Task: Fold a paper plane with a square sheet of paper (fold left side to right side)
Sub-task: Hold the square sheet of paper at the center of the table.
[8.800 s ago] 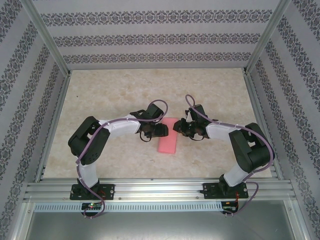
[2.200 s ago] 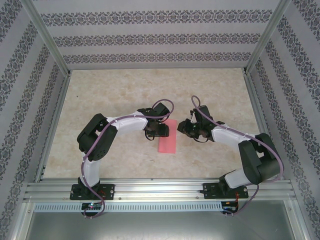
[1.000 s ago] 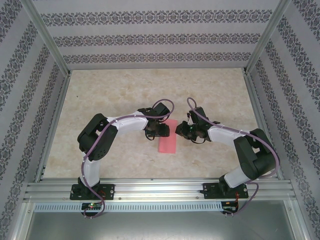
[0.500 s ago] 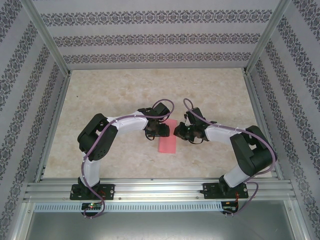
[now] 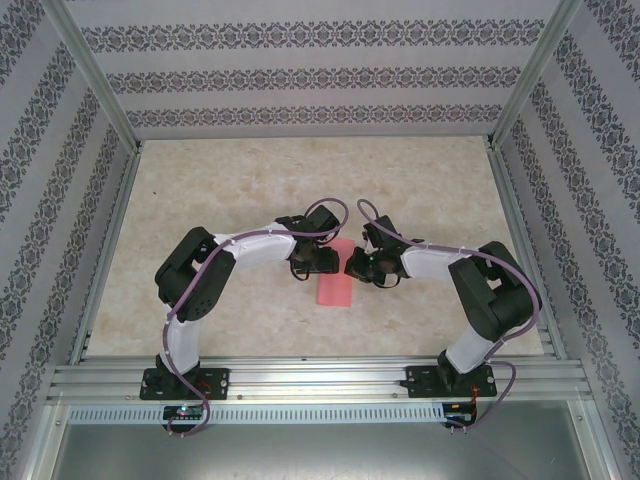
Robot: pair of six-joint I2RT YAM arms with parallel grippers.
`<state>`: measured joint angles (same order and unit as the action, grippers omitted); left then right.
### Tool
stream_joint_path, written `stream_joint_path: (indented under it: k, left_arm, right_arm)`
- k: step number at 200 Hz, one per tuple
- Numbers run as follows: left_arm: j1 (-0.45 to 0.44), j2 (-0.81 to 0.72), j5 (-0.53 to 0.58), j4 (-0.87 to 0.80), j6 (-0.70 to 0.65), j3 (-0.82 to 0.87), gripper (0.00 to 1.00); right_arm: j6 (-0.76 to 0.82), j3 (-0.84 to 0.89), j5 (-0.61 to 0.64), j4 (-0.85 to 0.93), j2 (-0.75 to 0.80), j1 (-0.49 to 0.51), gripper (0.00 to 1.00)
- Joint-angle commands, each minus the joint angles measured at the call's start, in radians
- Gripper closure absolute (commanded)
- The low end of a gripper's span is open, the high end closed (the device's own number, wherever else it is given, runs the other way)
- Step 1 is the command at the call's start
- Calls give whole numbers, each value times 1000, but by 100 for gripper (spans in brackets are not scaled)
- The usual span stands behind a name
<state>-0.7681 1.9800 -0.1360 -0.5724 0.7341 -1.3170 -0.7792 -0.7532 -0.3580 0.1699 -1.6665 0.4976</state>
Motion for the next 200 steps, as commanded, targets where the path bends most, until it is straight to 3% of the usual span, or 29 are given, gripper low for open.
stream_joint_path:
  k: [1,81,112,146,177,200]
  left_arm:
    - [-33,55,-66,45,-7,20,43]
    - [48,-202,-87,70,-18,115,38]
    - [72,-254,-239,256,17,206,51]
    - [72,-205,-391,453,80,239,65]
    - [73,-157,-430,516,102,248,69]
    - [73,-132,-397,466,81,244,70]
  right_arm:
    - [35,-14,59,67,-43,13,89]
    - [52,-9,66,84,-78,13,89]
    - [54,-9,65,84,-76,13,89]
    - [58,-13,66,95,-75,12,89]
    - [57,-15,67,95,-72,12,89]
    - [57,-17,67,97,-72,12,89]
